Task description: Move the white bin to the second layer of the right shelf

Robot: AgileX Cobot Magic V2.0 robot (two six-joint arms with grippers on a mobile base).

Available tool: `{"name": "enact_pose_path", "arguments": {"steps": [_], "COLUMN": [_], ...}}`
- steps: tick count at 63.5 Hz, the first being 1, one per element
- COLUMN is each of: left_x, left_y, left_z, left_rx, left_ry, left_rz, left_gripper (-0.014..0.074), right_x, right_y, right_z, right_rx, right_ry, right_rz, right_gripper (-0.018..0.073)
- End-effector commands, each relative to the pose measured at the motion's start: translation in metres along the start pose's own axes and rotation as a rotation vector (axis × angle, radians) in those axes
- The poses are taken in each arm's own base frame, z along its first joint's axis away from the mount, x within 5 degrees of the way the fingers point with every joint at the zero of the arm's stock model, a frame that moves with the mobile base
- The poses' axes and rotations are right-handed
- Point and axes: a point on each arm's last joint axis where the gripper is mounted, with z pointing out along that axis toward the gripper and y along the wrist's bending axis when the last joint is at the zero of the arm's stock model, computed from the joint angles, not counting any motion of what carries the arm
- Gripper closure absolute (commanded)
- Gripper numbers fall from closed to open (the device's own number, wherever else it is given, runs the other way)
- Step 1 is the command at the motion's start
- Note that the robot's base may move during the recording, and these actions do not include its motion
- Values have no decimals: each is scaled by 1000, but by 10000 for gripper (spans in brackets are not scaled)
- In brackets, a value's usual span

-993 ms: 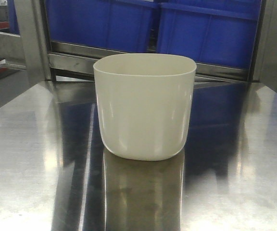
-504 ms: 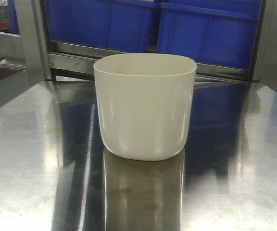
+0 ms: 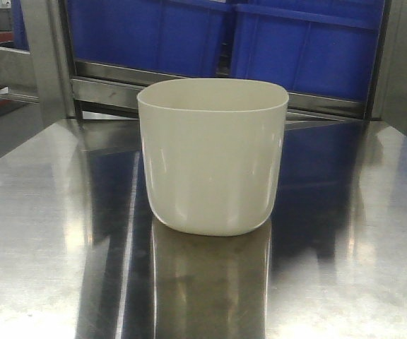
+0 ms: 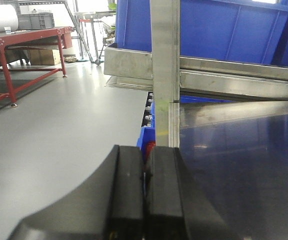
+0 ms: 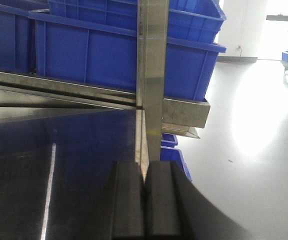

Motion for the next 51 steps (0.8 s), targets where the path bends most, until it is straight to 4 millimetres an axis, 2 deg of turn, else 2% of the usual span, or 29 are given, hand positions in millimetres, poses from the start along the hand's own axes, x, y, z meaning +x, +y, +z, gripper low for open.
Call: {"name": "enact_pose_path", "arguments": {"steps": [1, 24, 36, 51], "left_x": [4, 4, 4, 4], "left_y": [0, 0, 0, 0], "left_z": [0, 0, 0, 0], "left_rx": [-4, -4, -4, -4], "left_ry": [-60, -60, -60, -60], "left_rz": [-9, -9, -9, -9], "left_gripper": [512, 512, 512, 512], "right_x": [-12, -15, -31, -56], "right_y": [0, 0, 0, 1], "right_z": [-2, -3, -4, 10], "right_rx": [-2, -1, 3, 4], "right_ry": [-100, -93, -70, -13], "right_rz": [-4, -16, -48, -66], "right_gripper": [503, 503, 503, 503]}}
